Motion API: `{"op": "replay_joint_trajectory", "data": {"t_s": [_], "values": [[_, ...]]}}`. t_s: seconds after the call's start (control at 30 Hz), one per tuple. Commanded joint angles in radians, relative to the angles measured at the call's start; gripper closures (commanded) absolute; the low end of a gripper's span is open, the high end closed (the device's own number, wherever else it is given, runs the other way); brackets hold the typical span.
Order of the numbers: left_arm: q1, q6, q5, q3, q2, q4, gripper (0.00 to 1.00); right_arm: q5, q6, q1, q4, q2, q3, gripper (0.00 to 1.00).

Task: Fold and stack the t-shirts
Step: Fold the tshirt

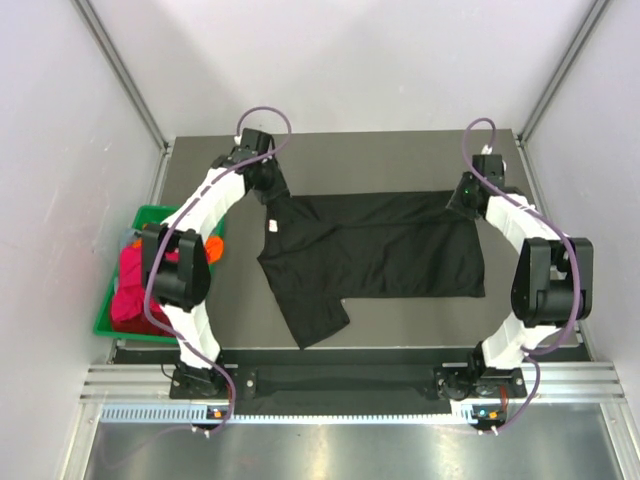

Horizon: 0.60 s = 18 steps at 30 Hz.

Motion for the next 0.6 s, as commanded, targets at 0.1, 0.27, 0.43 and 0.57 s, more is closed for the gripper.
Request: {"op": "replay_joint_trajectory", "data": {"t_s": [0.1,0.27,0.43,0.57], "values": [[0.015,0.053,0.087,0.166,0.204,0.048,0.65,0.061,-0.030,-0.005,0.032,0.053,0.078,0.77],[0.037,0.035,-0.017,0.284,0.348,-0.012,0.69,0.085,-0.070,-0.031,0.043,0.146,0.117,0.75],[0.072,0.010,-0.178,0.292,0.410,-0.088,0.70,0.134,-0.081,-0.057,0.000,0.214,0.105,0.76],[0.087,0.015,-0.227,0.289,0.437,-0.099,0.70,0.184,-0.073,-0.071,-0.006,0.218,0.066,0.79]]}}
